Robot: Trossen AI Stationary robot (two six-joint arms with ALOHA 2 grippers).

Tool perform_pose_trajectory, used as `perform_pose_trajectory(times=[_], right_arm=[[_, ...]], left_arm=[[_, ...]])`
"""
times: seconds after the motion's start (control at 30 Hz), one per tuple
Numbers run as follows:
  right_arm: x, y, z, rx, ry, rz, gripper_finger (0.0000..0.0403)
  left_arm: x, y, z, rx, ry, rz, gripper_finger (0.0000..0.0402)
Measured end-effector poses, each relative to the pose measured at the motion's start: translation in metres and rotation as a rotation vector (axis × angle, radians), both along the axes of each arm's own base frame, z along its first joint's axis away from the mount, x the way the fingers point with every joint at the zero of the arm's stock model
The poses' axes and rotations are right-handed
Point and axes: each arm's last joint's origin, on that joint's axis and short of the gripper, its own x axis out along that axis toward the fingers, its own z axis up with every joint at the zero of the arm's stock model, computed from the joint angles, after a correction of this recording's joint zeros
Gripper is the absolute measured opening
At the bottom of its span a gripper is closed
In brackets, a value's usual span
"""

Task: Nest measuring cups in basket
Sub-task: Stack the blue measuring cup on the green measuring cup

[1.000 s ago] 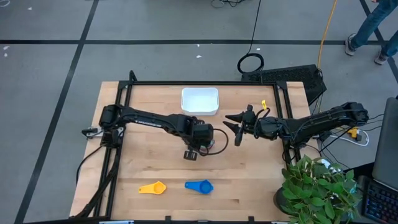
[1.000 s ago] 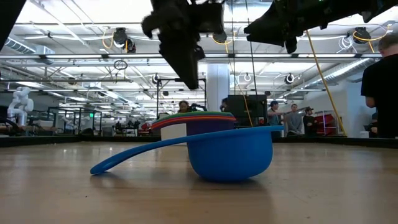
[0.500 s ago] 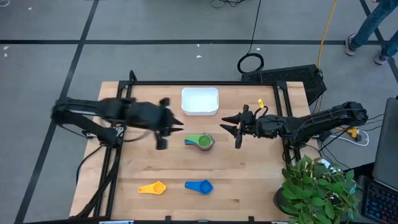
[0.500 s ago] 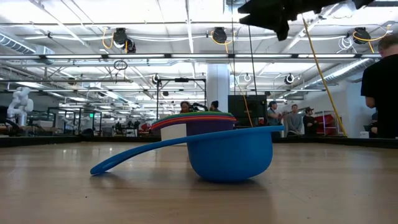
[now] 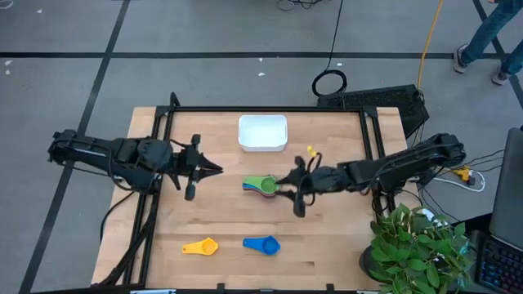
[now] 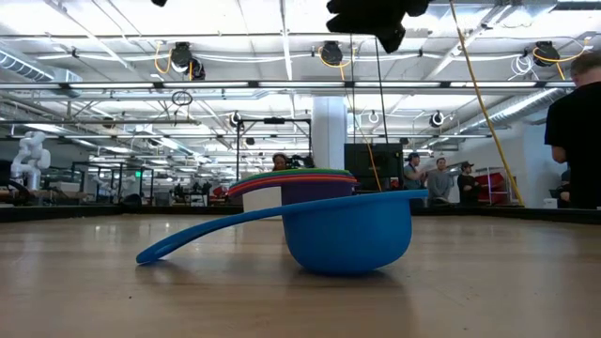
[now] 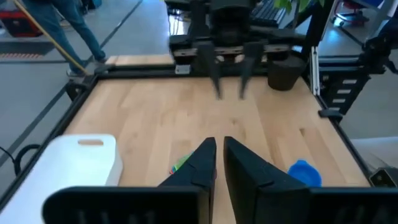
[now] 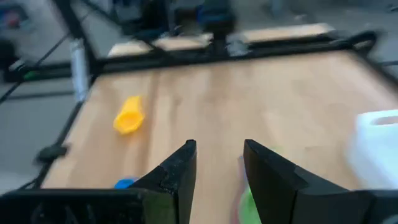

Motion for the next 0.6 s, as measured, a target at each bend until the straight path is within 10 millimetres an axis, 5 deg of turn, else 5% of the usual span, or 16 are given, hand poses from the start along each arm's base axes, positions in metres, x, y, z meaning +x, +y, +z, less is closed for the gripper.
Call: perform_pose_trajectory(times=[0.6], right_arm=[[0.035,0.059,-0.072,0.148,0.278,0.233,0.0125]], left_arm=[[-0.001,0.005,-0.008,0.027,0.009,0.023,0.0031]])
